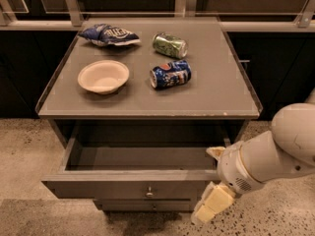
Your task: Open top drawer
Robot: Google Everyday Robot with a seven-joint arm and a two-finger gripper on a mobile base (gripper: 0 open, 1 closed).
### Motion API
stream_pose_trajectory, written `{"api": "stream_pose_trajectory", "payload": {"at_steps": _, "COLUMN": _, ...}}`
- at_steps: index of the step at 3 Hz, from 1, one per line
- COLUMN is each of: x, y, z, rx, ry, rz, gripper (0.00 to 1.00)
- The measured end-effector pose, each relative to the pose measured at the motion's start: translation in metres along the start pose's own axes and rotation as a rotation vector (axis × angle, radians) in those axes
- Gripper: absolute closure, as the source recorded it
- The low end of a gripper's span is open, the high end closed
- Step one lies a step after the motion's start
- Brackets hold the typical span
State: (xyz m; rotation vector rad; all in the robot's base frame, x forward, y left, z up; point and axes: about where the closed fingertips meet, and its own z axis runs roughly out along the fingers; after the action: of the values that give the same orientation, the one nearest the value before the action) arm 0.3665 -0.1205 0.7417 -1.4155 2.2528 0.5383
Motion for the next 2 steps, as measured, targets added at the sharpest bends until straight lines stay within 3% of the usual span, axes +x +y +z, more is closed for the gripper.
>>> {"api": "stream_pose_trajectory", "payload": {"at_steps": 2, "x": -0.015, "y": 0.004, "z": 0.029, "rx": -0.069, "ry": 0.016, "rz": -0.125, "gripper": 0.00}}
